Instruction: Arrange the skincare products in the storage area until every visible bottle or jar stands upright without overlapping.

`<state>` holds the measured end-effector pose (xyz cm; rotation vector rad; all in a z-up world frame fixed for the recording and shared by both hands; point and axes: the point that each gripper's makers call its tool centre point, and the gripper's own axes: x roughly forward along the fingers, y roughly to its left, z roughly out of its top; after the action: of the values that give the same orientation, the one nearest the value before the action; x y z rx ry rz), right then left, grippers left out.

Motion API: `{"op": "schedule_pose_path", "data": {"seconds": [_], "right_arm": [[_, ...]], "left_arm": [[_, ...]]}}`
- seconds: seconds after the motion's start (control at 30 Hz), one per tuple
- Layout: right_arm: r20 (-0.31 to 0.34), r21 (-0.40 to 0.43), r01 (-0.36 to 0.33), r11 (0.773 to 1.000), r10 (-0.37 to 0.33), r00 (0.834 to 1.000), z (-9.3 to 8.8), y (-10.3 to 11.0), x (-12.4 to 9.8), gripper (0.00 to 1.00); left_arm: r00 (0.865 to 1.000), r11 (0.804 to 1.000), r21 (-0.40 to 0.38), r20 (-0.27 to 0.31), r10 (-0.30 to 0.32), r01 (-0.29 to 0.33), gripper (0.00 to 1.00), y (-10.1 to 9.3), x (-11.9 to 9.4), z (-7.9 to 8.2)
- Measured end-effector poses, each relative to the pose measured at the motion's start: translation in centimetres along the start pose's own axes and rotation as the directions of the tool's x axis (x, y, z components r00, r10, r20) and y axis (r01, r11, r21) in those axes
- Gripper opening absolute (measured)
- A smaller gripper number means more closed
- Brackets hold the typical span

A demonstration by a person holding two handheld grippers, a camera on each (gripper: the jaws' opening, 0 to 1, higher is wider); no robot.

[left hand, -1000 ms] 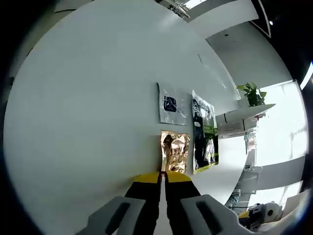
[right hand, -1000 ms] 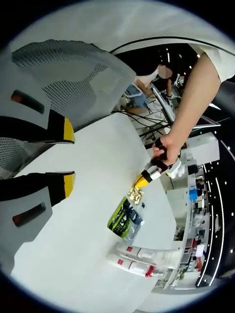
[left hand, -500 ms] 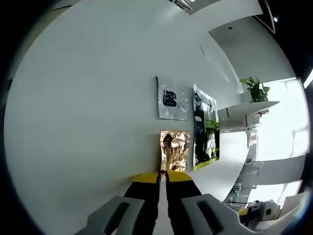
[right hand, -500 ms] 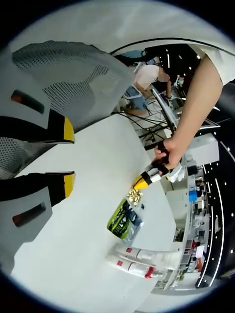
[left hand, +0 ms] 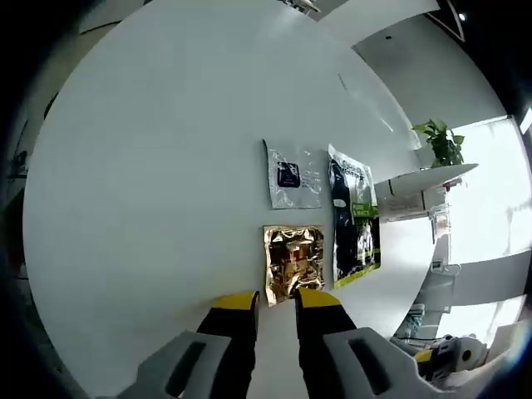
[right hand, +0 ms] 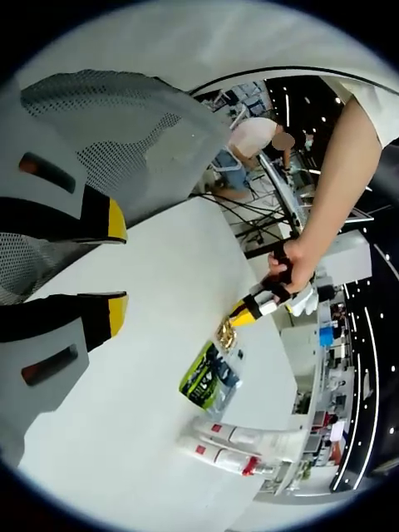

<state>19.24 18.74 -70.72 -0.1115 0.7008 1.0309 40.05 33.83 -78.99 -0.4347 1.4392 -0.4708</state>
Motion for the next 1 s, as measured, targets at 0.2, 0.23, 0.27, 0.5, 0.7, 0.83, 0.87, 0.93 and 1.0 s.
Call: {"op": "schedule_pose_path", "data": {"seconds": [0.2,0.23,0.27,0.5,0.7,0.83,0.87,0.93,1.0], "right_arm": [[0.007,-0.005,-0.006,1.0,0.006,1.0,0.2,0.1,0.0,0.22],[0.008,-0.003,-0.006,1.0,0.006,1.0,0.2,0.0,0.0,0.22],[0.012,0.001,-0.004,1.0,0.004,1.0,0.2,0.0,-0.1,0.22],[0.026,-0.006,-0.02,1.0,0.02,0.999,0.5,0.4,-0.1,0.23],[0.031,-0.008,-0.032,0.999,0.032,0.999,0.5,0.6,0.0,0.24],[0.048,-0.006,-0.029,1.0,0.03,0.998,0.8,0.5,-0.2,0.27],[0.052,-0.004,-0.027,1.0,0.027,0.998,0.9,0.4,-0.2,0.29],[0.067,0.001,-0.02,1.0,0.019,0.998,1.1,0.3,-0.3,0.31],[0.07,-0.003,-0.013,1.0,0.013,0.997,1.2,0.2,-0.3,0.35]], "left_arm": [[0.986,1.0,0.005,0.164,-0.03,0.03,0.25,-0.6,-1.6,0.4],[0.977,0.997,0.007,0.202,-0.073,0.073,0.25,-1.4,-2.0,0.0],[0.964,0.996,-0.006,0.252,-0.09,0.094,0.25,-1.8,-2.4,-0.1],[0.908,0.985,0.129,0.388,-0.157,0.115,0.25,-5.3,-4.3,-6.4],[0.852,0.963,0.267,0.499,-0.156,0.019,0.33,-8.1,-6.5,-11.8],[0.826,0.934,0.347,0.547,-0.133,-0.08,0.42,-9.0,-7.8,-14.5],[0.818,0.924,0.368,0.56,-0.132,-0.103,0.44,-9.2,-8.1,-15.0],[0.8,0.909,0.383,0.591,-0.107,-0.162,0.49,-9.1,-8.7,-15.8],[0.771,0.9,0.379,0.632,-0.082,-0.215,0.54,-8.9,-9.3,-16.8]]}}
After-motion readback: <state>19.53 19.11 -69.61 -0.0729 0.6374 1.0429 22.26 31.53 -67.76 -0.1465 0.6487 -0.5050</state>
